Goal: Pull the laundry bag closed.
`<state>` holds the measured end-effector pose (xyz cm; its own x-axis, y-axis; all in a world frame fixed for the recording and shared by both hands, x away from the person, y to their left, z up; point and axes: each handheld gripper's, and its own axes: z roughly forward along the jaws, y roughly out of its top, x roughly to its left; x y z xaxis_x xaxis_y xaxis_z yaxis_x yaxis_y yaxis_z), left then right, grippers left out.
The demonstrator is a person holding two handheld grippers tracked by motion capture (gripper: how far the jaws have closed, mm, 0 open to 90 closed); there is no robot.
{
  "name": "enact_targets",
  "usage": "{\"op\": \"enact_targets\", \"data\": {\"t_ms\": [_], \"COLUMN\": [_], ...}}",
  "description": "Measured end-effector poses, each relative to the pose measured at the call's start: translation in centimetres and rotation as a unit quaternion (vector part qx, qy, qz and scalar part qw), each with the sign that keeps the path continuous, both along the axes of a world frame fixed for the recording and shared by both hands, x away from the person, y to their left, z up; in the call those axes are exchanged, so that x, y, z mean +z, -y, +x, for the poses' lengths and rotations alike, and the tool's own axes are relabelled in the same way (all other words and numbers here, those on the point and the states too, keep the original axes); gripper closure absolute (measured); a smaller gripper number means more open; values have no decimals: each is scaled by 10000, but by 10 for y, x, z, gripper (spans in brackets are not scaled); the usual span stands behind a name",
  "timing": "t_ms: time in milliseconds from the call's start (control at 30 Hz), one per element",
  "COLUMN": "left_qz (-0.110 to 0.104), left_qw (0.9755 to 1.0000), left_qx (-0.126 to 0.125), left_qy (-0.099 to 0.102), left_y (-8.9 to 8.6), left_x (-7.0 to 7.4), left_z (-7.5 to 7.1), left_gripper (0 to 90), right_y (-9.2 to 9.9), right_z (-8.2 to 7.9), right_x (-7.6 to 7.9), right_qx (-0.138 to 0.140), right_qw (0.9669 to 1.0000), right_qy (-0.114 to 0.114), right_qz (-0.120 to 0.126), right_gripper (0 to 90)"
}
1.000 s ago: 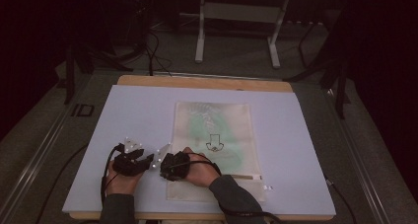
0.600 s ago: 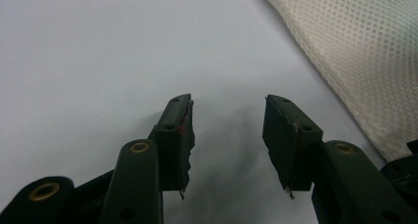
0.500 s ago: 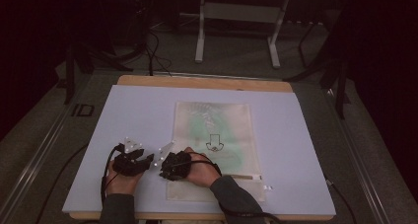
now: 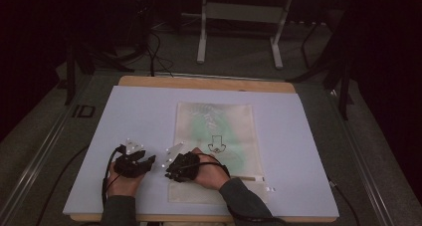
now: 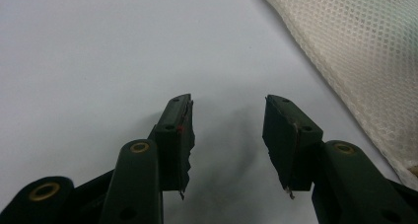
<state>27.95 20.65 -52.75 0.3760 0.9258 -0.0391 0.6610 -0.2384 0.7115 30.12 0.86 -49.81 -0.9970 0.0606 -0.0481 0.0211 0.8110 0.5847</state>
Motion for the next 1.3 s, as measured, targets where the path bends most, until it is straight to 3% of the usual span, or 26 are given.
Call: {"op": "enact_targets", "data": {"t_ms": [300,700,967,1200,1300], "left_qz": [-62,-187,-213,-226,-280], "left_qw": [10000,9995,9984,9972,9960], "left_qx": [-33,-241,-516,-711,-840], "left_qy": [9,41,-34,-80,-108], "left_y": [2,6,15,24,26], "left_x": [1,4,4,3,3], "left_z": [-1,-5,-6,-7,-8], "left_gripper": [540,551,629,635,697], "right_y": [15,14,16,17,17], "right_z": [3,8,6,4,3], "right_x": [-6,-17,-19,-20,-20], "right_qx": [-57,-110,-93,-127,-136], "right_qw": [9999,9990,9993,9993,9994], "right_qy": [-128,-413,-316,-311,-281], "right_qz": [-70,-162,-175,-143,-150], "right_gripper": [810,814,820,819,819]}}
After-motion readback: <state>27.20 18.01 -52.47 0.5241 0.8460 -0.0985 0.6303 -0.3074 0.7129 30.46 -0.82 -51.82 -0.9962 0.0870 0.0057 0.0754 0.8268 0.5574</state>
